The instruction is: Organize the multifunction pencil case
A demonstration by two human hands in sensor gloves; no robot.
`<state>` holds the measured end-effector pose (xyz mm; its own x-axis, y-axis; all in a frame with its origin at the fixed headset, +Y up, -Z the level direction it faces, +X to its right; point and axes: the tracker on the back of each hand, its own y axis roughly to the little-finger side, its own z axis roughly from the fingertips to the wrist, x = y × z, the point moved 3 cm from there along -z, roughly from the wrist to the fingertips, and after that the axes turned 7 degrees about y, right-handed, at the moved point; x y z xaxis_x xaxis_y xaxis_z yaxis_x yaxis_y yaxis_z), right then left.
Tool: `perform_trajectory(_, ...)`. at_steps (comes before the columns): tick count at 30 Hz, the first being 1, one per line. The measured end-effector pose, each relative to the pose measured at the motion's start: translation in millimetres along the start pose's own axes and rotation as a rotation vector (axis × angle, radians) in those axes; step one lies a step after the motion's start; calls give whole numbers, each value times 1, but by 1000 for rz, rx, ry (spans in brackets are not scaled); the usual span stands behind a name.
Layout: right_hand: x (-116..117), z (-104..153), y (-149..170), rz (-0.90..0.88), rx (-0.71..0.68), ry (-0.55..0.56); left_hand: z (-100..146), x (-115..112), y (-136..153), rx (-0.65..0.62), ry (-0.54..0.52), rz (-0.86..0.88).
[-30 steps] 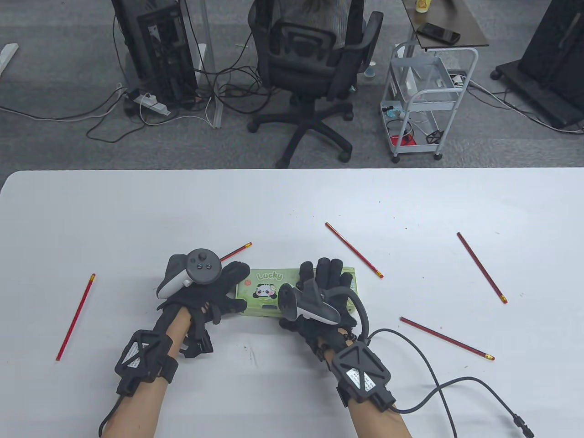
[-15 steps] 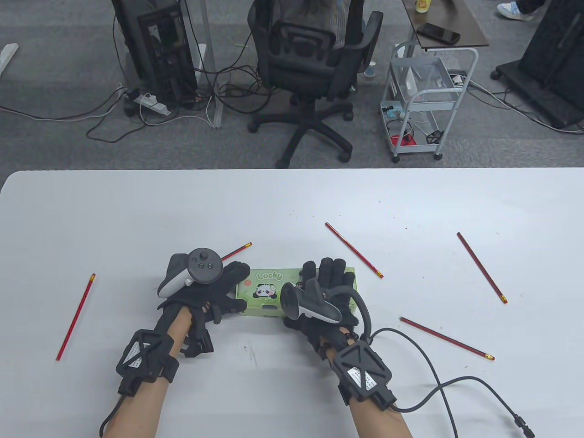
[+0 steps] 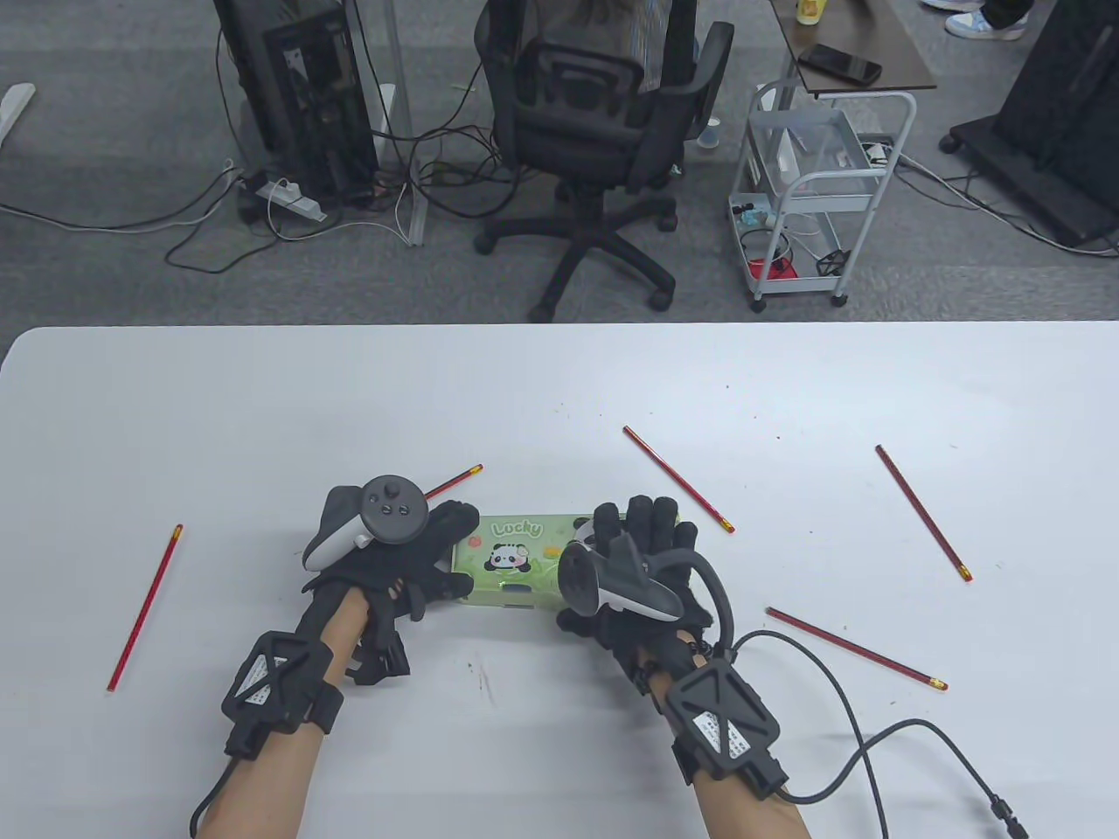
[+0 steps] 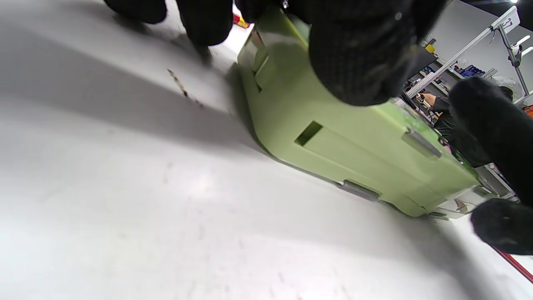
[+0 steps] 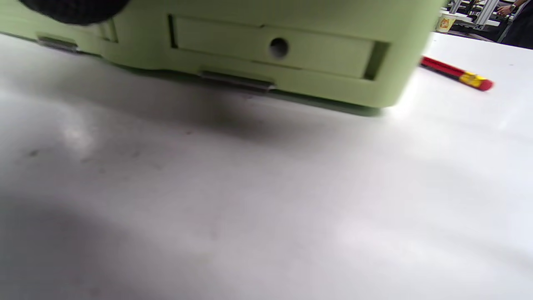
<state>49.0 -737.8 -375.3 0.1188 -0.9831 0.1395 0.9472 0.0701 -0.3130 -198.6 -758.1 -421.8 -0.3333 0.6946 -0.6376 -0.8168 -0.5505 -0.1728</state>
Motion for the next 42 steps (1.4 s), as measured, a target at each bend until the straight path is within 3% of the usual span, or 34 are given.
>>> perform_trajectory(12,-5,55,97,-127,64,92,3,0,-10,34,-5,-83)
perform_trajectory(17,-3,65,125,-197,105,103,7,3,-17,43,-9,-92)
perform_trajectory(24,-15,69,128,-232,97,161,15,21,-59,37,-56,-172)
perform_trajectory(29,-17,73,127,-247,89,178,-9,5,-97,134,122,-405)
perform_trajectory(33,-18,74,126,-253,79,180,-35,-15,-98,268,277,-461)
perform_trajectory(38,-15,73,126,-275,70,175,-60,-32,-93,261,298,-500)
perform_trajectory(42,-13,72,128,-284,72,169,-63,-29,-95,222,192,-569)
